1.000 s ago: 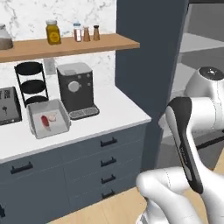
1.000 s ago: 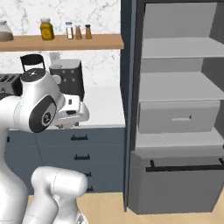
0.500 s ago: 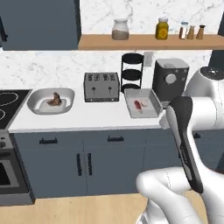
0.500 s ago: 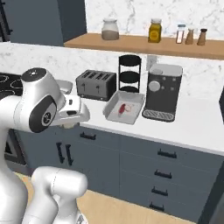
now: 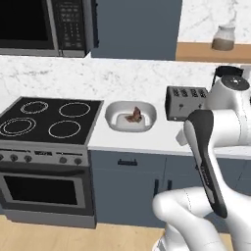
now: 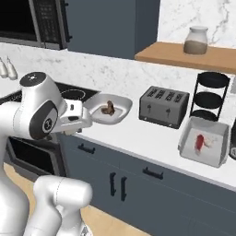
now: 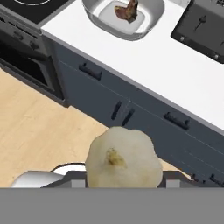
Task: Place one garlic and one steak in each tupperware on the nearby counter, to pack two identical lunches.
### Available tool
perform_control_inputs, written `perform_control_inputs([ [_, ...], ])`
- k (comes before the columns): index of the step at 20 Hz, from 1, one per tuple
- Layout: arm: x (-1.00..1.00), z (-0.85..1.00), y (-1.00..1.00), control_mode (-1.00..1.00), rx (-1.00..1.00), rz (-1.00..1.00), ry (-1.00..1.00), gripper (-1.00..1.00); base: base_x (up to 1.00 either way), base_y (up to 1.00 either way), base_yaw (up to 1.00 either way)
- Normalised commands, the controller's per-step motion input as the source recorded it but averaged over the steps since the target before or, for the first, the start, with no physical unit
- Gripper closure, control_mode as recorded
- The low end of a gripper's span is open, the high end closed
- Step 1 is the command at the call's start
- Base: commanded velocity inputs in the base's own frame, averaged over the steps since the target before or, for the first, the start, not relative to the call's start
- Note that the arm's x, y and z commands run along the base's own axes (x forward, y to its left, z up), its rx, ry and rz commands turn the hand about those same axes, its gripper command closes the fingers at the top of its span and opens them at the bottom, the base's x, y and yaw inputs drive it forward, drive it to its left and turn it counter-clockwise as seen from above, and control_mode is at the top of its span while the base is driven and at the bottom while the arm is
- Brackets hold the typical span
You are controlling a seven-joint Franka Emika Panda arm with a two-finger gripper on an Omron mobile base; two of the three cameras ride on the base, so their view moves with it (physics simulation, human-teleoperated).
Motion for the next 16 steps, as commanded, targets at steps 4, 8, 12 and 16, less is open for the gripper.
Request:
perform_control_inputs([
  [4, 0.00, 0.00, 0.00, 1.00, 0.00, 0.00, 0.00, 1.00, 1.00, 0.82, -0.06],
  [8, 0.00, 0.00, 0.00, 1.00, 0.00, 0.00, 0.00, 1.00, 0.99, 0.34, -0.14],
  [12, 0.05, -0.16, -0.03, -1.00, 0.01, -0.08, 0.01, 1.00, 0.37, -0.06, -0.19],
  [16, 0.50, -0.72, -0.03, -1.00, 0.04, -0.26, 0.01, 1.00, 0.00, 0.00, 0.00],
])
